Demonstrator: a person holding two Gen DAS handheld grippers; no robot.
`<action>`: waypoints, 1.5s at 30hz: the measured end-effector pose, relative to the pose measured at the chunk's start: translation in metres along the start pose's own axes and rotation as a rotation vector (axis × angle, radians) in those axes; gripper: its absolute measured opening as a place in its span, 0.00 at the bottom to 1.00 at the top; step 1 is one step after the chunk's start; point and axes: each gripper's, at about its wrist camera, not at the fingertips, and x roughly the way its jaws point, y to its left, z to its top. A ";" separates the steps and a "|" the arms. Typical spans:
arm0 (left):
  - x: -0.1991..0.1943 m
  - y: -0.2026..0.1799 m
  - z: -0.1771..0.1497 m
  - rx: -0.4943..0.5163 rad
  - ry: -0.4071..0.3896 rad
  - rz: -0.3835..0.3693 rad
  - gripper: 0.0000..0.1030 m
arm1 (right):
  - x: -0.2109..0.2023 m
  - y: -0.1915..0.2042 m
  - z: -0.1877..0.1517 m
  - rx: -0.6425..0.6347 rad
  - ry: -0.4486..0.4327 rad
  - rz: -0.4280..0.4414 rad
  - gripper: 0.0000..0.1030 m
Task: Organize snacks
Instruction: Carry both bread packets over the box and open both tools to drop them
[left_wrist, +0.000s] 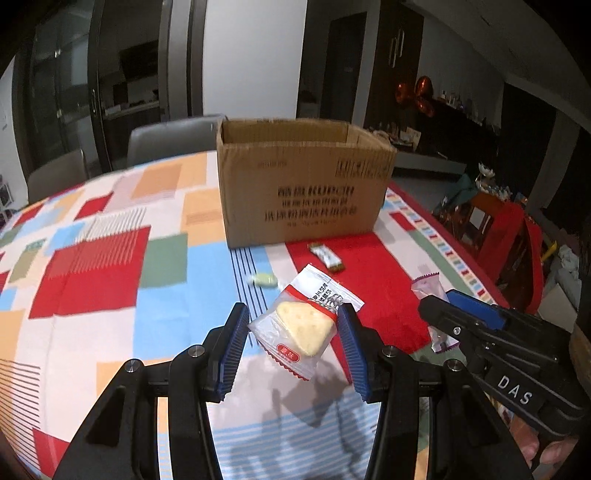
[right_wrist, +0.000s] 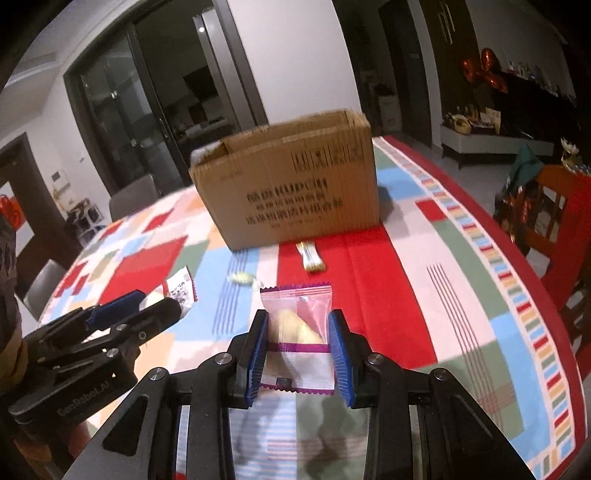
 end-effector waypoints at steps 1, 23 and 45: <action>-0.002 -0.001 0.003 0.003 -0.008 0.003 0.47 | -0.002 0.001 0.004 -0.003 -0.010 0.002 0.33; -0.021 -0.004 0.075 0.006 -0.177 0.039 0.47 | -0.016 0.002 0.084 -0.033 -0.167 0.040 0.33; 0.017 0.002 0.143 -0.024 -0.234 0.057 0.47 | 0.032 -0.005 0.158 -0.094 -0.224 -0.037 0.33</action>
